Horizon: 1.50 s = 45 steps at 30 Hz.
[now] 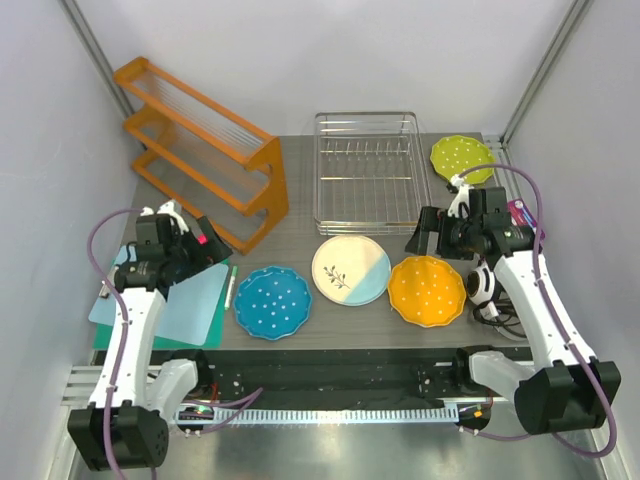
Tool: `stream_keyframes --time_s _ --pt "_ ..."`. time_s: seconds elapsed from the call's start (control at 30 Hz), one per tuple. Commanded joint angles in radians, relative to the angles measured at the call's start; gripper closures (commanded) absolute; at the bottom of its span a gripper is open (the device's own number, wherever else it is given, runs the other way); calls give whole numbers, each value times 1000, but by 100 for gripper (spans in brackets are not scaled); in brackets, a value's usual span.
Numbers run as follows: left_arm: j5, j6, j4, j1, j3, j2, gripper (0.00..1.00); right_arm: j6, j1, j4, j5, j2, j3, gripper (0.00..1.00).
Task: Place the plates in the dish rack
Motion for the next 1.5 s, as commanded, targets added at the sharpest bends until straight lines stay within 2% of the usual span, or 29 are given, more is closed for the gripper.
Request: stream_keyframes --time_s 0.0,0.03,0.07,0.13,0.23,0.43,0.5,0.53,0.63,0.73,0.8,0.9,1.0,1.03,1.07,1.33,1.47 --pt "99 -43 -38 93 30 37 1 27 7 158 -362 -59 -99 0" --pt "117 -37 -50 96 25 34 0 49 8 218 -415 -62 -174 0" --pt "118 -40 -50 99 21 31 0 132 25 381 -468 -65 -214 0" --pt "121 -46 -41 99 -10 20 1 209 57 527 -449 -37 -280 0" --pt "126 -77 -32 110 -71 -11 1 326 103 659 -431 25 -312 1" --pt "184 -219 52 125 -153 -14 1 403 151 700 -444 93 -295 0" --pt "163 -227 48 125 -165 -8 2 411 168 727 -505 98 -309 0" --pt "164 -224 39 125 -177 0 4 408 178 759 -519 99 -331 0" --pt "195 -232 40 122 -183 20 20 373 249 777 -488 98 -360 0" --pt "195 -252 91 120 -217 83 24 372 307 777 -434 115 -380 0" --pt "175 -244 115 114 -237 149 36 389 321 786 -394 139 -392 0" --pt "276 -244 118 98 -228 295 50 458 344 899 -359 206 -417 0" --pt "200 -243 146 52 -223 278 58 501 369 1002 -335 275 -412 1" --pt "101 -200 143 -3 -222 272 59 495 375 1019 -331 289 -394 0" --pt "79 -199 144 -14 -231 262 60 491 386 1021 -319 302 -385 1" --pt "28 -204 172 -30 -248 290 61 487 442 1051 -299 369 -375 0" --pt "-12 -124 170 -68 -226 330 64 524 473 1079 -283 403 -374 1"
